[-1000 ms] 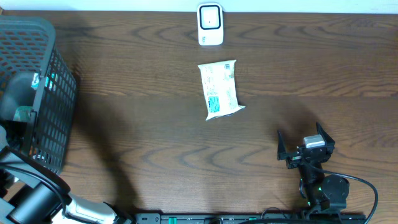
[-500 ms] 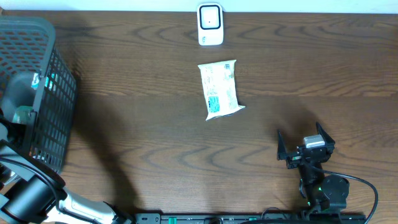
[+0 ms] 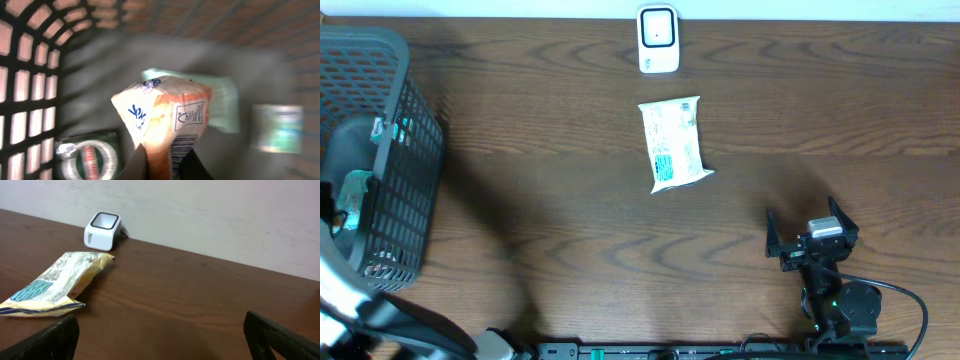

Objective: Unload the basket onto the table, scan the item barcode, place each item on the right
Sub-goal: 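Carry the orange package to the scanner beside the white bag, then release the orange package on the table and withdraw toward the basket, then grasp the green tissue pack in the basket with the left gripper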

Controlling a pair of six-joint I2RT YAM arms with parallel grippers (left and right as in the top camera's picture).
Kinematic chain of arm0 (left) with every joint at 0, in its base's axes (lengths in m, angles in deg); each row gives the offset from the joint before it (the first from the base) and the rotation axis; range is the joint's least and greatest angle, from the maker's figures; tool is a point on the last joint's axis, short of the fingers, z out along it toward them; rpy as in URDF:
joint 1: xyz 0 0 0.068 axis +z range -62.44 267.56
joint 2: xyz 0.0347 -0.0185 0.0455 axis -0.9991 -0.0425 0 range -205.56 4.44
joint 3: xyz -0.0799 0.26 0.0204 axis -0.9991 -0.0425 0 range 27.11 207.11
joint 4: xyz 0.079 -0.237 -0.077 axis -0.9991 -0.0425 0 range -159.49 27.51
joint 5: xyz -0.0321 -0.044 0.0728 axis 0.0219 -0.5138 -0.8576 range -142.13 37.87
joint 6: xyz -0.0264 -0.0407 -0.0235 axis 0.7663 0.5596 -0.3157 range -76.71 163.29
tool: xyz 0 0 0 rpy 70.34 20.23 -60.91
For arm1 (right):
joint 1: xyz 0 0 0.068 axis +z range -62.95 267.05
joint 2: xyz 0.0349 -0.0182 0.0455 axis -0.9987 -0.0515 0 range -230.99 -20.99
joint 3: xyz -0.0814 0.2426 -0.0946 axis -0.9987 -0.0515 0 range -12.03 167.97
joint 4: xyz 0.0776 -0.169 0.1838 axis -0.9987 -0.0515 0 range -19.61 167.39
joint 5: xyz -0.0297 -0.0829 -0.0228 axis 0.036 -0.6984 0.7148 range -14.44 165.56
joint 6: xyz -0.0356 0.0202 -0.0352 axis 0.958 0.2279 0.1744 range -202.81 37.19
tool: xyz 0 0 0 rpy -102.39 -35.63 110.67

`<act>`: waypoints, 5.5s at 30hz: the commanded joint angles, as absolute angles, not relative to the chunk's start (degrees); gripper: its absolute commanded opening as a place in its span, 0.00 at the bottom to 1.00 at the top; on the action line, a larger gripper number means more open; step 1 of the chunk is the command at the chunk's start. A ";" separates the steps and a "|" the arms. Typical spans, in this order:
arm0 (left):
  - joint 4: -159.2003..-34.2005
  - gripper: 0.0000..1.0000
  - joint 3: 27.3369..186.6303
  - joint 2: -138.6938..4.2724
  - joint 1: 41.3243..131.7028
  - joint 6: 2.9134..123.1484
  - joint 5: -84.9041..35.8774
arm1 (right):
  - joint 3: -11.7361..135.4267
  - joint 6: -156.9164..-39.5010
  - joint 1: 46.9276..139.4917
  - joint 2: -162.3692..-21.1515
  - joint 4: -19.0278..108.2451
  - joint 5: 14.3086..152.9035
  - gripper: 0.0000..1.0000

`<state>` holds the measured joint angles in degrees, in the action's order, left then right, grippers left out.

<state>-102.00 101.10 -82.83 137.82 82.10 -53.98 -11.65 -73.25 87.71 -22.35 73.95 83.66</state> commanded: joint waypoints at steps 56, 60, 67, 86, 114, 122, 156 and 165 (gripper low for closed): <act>-86.81 0.12 102.02 -103.20 61.10 56.05 -64.18 | -11.71 -73.10 88.22 -22.00 73.73 83.62 0.99; -86.44 0.17 102.02 -103.59 61.10 56.22 -61.23 | -11.71 -73.10 88.22 -22.03 73.73 83.62 0.99; -86.22 0.37 101.98 -103.59 61.10 56.22 -59.48 | -11.71 -73.10 88.22 -22.03 73.73 83.62 0.99; -84.60 0.66 105.74 -80.25 68.93 54.56 -73.06 | -11.71 -73.10 88.22 -22.00 73.73 83.62 0.99; -88.56 0.88 104.23 -81.93 125.01 53.77 -71.24 | -11.71 -73.10 88.22 -22.03 73.73 83.62 0.99; -89.50 0.88 104.14 -91.48 125.06 35.11 -66.06 | -11.71 -73.10 88.22 -22.03 73.73 83.62 0.99; -88.10 0.74 99.51 -103.11 133.41 14.54 -56.03 | -11.71 -73.10 88.22 -22.03 73.73 83.62 0.99; -83.97 0.63 99.51 -105.12 133.74 12.01 -54.17 | -11.71 -73.10 88.22 -22.03 73.73 83.62 0.99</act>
<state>-84.32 99.79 -103.11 133.89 13.27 -56.49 -11.65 -73.25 87.71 -22.35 73.95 83.64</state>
